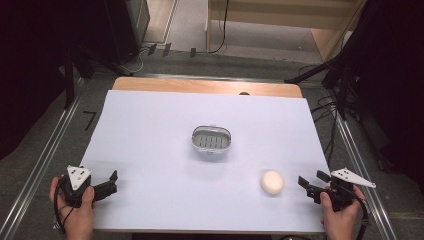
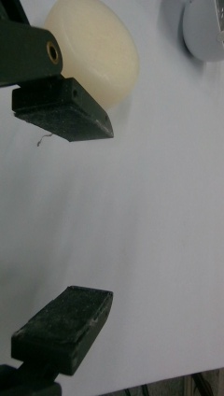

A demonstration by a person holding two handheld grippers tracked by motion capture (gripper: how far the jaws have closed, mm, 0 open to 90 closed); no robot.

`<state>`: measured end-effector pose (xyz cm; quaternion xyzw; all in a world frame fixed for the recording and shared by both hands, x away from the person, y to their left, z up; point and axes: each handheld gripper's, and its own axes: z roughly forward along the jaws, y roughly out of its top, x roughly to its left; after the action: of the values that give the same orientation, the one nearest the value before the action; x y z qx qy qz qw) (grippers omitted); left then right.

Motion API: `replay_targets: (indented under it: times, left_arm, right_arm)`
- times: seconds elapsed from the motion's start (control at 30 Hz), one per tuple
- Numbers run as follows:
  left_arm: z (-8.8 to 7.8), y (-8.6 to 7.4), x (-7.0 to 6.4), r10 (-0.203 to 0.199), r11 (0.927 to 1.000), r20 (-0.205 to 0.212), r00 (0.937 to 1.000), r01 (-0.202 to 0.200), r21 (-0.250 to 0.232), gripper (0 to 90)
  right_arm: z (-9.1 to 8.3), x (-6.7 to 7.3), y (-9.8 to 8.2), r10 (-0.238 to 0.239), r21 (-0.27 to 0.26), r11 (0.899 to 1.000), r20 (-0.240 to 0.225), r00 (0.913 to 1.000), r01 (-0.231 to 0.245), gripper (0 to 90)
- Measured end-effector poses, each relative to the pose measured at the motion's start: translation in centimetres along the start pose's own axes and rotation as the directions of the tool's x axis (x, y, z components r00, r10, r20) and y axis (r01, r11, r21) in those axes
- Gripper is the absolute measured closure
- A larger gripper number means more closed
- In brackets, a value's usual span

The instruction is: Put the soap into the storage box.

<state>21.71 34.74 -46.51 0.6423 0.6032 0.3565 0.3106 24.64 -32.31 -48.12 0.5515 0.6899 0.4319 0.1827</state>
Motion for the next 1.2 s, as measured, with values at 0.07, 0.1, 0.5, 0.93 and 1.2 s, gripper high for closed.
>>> replay_targets:
  times: [0.07, 0.1, 0.5, 0.93, 1.2]
  left_arm:
    - [0.2, 0.1, 0.0, -0.002, 0.9999, -0.001, 1.0000, 0.002, 0.017, 0.0]
    - [0.3, 0.2, 0.0, 0.000, 0.9993, -0.017, 0.9999, 0.001, 0.037, 0.0]
    - [1.0, 1.0, -0.8, 0.024, 0.9995, 0.027, 0.9993, -0.023, -0.023, 0.0]
    - [0.9, 0.7, -0.5, 0.017, 0.9990, 0.074, 0.9971, -0.014, -0.042, 0.0]
    - [0.9, 0.7, -0.6, 0.019, 0.9992, 0.069, 0.9974, -0.016, -0.038, 0.0]
  right_arm:
    - [0.0, 0.0, 0.1, -0.001, 0.005, 1.000, -0.013, 0.9999, 0.001, 18.5]
    - [0.0, 0.0, 0.1, -0.001, 0.005, 1.000, -0.013, 0.9999, 0.001, 18.5]
    - [-0.5, 1.6, 0.9, -0.032, 0.021, 0.999, -0.078, 0.9965, 0.033, 14.5]
    - [-0.6, 3.9, 1.0, -0.096, 0.042, 0.994, -0.116, 0.9886, 0.101, 13.9]
    - [-0.3, 5.3, 0.9, -0.123, 0.056, 0.990, -0.137, 0.9829, 0.131, 13.8]
